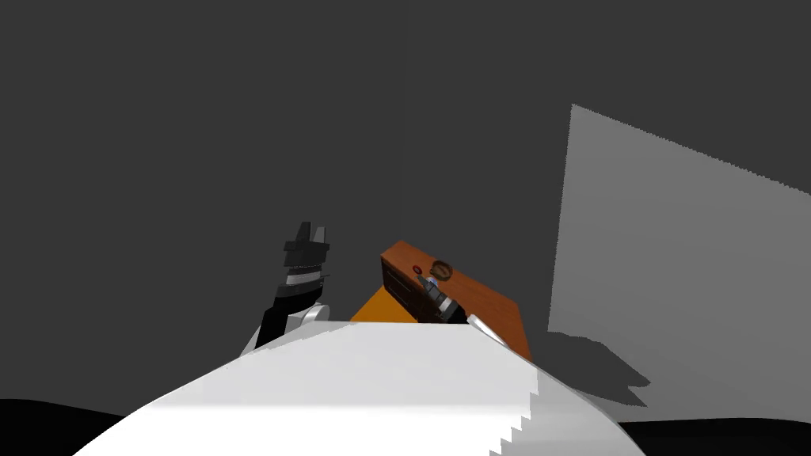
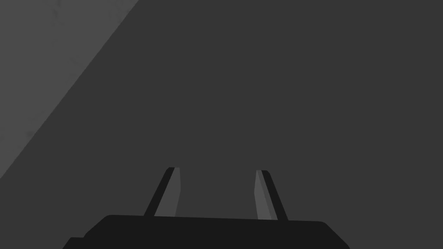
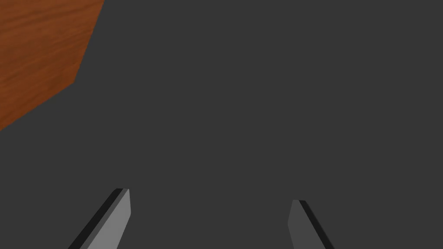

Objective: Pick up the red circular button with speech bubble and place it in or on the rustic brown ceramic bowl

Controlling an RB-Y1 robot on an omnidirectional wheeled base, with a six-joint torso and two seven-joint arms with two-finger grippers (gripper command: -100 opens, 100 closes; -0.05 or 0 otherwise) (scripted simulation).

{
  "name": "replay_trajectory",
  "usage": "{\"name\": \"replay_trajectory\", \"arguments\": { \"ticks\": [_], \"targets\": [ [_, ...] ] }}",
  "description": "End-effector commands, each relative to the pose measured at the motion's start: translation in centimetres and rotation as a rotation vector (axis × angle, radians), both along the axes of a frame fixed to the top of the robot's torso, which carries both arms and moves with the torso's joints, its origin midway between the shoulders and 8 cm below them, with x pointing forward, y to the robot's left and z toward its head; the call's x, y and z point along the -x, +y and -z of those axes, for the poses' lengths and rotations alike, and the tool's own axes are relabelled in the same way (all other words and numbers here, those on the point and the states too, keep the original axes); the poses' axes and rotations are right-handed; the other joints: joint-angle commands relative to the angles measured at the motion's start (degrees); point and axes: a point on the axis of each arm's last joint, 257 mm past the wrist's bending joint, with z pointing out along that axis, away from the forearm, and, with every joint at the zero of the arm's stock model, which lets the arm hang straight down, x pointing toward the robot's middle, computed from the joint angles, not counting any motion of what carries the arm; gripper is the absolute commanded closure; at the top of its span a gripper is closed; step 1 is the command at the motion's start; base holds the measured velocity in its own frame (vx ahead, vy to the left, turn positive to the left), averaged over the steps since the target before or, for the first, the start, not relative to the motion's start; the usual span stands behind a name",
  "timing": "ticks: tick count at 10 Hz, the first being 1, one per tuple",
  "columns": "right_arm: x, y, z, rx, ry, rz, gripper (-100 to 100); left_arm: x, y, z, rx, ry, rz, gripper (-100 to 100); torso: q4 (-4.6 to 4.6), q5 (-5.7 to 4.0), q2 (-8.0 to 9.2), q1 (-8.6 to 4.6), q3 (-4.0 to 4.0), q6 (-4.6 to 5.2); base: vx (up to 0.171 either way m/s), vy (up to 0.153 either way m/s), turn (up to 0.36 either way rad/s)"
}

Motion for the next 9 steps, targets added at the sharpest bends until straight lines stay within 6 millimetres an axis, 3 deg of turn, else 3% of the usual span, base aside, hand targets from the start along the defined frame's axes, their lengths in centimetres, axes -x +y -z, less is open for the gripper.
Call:
{"name": "replay_trajectory", "arguments": {
  "ticks": [1,3,9],
  "targets": [
    [0.5,-0.2,3.0,0.093,0.035,-0.034,-100,0.0,0.0,0.0,0.0,0.0,0.0,0,0.0,0.0,0.0,0.0,0.0,0.0,-0.051,-0.088,0.449],
    [0.7,-0.9,4.3,0.11,0.059,-0.024,-100,0.0,0.0,0.0,0.0,0.0,0.0,0,0.01,-0.03,0.02,-0.11,0.02,0.07,-0.033,-0.058,0.061],
    [1.7,-4.3,11.6,0.329,0.148,-0.067,-100,0.0,0.0,0.0,0.0,0.0,0.0,0,-0.01,0.0,-0.07,0.0,-0.03,0.02,-0.026,-0.042,0.224]
  ]
}}
